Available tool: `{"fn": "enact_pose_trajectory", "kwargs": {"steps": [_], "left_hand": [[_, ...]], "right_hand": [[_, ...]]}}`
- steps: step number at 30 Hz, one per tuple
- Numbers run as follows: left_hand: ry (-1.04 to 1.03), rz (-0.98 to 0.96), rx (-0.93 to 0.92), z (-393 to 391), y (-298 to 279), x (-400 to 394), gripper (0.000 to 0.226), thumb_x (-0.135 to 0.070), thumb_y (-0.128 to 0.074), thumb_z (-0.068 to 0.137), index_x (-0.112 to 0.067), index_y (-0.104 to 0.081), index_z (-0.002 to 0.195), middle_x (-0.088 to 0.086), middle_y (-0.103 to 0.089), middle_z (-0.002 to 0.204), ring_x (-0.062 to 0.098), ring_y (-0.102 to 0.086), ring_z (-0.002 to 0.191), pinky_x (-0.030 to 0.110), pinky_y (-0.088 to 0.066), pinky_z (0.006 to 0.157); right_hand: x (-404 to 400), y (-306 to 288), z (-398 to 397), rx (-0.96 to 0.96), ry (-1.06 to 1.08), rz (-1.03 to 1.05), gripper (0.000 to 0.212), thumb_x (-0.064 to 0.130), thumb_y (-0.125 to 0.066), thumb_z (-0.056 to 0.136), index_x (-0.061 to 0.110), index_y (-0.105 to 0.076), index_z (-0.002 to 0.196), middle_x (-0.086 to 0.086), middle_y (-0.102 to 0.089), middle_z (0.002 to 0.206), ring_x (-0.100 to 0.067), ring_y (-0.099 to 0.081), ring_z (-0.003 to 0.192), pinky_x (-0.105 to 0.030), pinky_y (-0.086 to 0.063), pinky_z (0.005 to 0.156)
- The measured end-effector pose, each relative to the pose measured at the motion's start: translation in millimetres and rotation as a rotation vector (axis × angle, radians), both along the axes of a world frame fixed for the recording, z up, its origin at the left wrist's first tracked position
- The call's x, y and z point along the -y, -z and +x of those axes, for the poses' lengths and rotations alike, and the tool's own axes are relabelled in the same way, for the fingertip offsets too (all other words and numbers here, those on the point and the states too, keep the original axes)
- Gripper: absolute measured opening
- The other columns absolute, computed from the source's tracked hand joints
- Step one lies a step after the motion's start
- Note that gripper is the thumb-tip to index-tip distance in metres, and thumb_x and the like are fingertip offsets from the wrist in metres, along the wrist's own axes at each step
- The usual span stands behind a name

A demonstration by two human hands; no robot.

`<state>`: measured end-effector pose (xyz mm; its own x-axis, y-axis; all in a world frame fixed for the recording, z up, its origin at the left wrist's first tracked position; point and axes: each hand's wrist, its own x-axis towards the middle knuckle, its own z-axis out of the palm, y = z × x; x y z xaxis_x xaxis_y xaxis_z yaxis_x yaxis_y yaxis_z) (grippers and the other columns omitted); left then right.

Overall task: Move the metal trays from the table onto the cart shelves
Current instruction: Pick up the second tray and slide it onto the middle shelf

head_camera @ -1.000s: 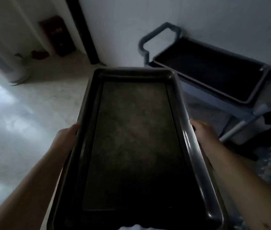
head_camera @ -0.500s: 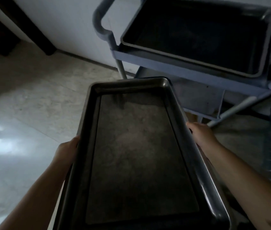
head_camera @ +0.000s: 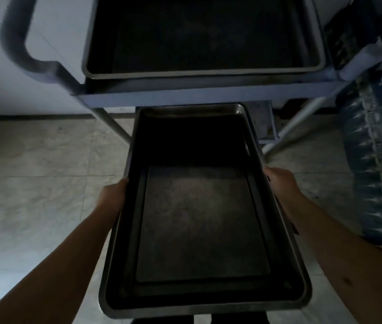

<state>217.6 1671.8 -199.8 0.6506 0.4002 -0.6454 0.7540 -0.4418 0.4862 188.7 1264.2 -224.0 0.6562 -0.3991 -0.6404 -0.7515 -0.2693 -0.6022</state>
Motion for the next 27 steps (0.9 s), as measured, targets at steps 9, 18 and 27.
{"fn": "enact_pose_trajectory", "kwargs": {"steps": [9, 18, 27], "left_hand": [[0.043, 0.038, 0.097, 94, 134, -2, 0.054, -0.052, -0.049, 0.099, -0.005, -0.067, 0.081, 0.024, -0.070, 0.090, 0.038, -0.067, 0.087, 0.044, -0.051, 0.078], [-0.194, -0.208, 0.276, 161, 248, -2, 0.047, -0.059, -0.069, 0.084, -0.012, -0.069, 0.092, 0.009, -0.075, 0.081, 0.022, -0.073, 0.068, 0.032, -0.055, 0.059], [-0.155, -0.265, 0.467, 182, 279, 18, 0.029, -0.035, -0.052, 0.103, -0.018, -0.060, 0.081, -0.002, -0.061, 0.079, 0.019, -0.062, 0.076, 0.030, -0.056, 0.070]], "right_hand": [[2, 120, 110, 0.091, 0.060, -0.062, 0.028, 0.043, -0.057, 0.088, 0.023, -0.060, 0.069, -0.002, -0.063, 0.079, -0.015, -0.058, 0.068, -0.027, -0.044, 0.067], [13, 230, 219, 0.309, 0.016, -0.033, 0.030, 0.036, -0.059, 0.091, 0.007, -0.067, 0.086, -0.030, -0.065, 0.106, -0.021, -0.061, 0.075, -0.035, -0.046, 0.066], [20, 279, 277, 0.498, -0.136, -0.123, 0.033, 0.030, -0.055, 0.094, 0.000, -0.069, 0.101, -0.015, -0.067, 0.098, -0.022, -0.060, 0.092, -0.030, -0.040, 0.076]]}}
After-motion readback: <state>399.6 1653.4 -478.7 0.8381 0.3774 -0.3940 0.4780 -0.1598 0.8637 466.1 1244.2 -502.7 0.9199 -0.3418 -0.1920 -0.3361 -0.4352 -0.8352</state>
